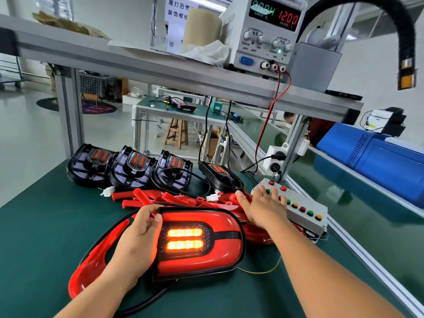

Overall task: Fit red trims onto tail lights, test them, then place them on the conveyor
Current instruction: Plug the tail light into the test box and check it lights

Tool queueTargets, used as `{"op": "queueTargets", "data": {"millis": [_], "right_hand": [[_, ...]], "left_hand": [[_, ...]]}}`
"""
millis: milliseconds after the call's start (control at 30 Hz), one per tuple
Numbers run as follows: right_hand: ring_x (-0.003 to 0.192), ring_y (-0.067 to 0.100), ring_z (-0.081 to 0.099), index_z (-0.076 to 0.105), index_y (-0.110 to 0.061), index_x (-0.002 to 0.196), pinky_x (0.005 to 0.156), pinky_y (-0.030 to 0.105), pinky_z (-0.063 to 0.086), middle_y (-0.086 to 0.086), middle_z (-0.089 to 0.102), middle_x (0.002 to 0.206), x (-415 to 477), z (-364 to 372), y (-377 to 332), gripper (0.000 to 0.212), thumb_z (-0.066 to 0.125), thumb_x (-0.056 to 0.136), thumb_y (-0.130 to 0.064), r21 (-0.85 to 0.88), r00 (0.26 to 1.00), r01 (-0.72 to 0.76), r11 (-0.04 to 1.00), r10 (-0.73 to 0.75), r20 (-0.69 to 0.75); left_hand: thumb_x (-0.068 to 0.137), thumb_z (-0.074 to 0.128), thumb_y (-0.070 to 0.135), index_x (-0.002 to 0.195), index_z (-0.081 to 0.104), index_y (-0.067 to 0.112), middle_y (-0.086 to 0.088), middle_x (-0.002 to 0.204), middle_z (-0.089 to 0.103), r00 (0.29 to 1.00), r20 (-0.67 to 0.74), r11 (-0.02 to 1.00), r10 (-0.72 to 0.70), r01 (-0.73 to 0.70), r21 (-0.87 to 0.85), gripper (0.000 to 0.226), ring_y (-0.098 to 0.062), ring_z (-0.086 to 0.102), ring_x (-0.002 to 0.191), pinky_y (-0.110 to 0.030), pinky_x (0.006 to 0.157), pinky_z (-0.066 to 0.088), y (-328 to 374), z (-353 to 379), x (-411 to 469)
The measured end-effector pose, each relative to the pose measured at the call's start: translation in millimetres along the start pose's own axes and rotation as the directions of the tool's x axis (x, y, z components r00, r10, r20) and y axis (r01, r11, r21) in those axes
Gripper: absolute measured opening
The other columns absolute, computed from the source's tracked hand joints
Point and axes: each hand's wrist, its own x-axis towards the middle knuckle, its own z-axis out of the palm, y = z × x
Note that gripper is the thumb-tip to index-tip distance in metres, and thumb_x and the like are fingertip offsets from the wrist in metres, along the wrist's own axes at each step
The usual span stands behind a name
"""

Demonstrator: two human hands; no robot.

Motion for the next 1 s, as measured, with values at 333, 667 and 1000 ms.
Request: {"op": "queueTargets", "data": {"millis": [333, 667, 1000], "right_hand": [[0.149, 0.038, 0.002, 0.029, -0.027, 0.148, 0.114, 0.060, 0.003, 0.000, 0.000, 0.165, -3.4, 0.4, 2.0, 0.101, -0.012, 0.074, -0.082, -0.022, 0.999, 0.043, 0.999, -0.043, -0.008], [0.148, 0.044, 0.002, -0.001, -0.051, 0.151, 0.115, 0.059, -0.001, -0.010, -0.019, 0.162, -4.0, -1.3, 3.6, 0.091, -0.015, 0.067, -0.085, -0.012, 0.994, 0.106, 0.994, -0.106, -0.005], [0.149, 0.043, 0.000, -0.003, -0.054, 0.150, 0.115, 0.059, 0.001, -0.009, -0.018, 0.162, -6.9, -3.3, 2.7, 0.092, -0.015, 0.065, -0.086, 0.000, 0.995, 0.094, 0.996, -0.094, 0.016]], "left_hand": [[0.102, 0.041, 0.038, 0.103, 0.054, 0.053, -0.004, 0.096, 0.069, 1.000, 0.009, 0.998, -0.022, 0.022, -0.052, 0.020, -0.036, 0.066, 0.092, -0.055, 0.083, 0.054, -5.1, 0.8, 3.6], [0.103, 0.043, 0.035, 0.101, 0.055, 0.051, -0.004, 0.094, 0.070, 1.000, -0.005, 0.998, -0.003, 0.003, -0.062, 0.021, -0.031, 0.066, 0.090, -0.054, 0.086, 0.053, -6.0, 1.6, 4.6], [0.103, 0.043, 0.032, 0.102, 0.057, 0.048, -0.007, 0.095, 0.071, 1.000, 0.010, 0.996, 0.003, -0.002, -0.093, 0.021, -0.038, 0.064, 0.094, -0.054, 0.086, 0.051, -5.2, 1.7, 4.3]]}}
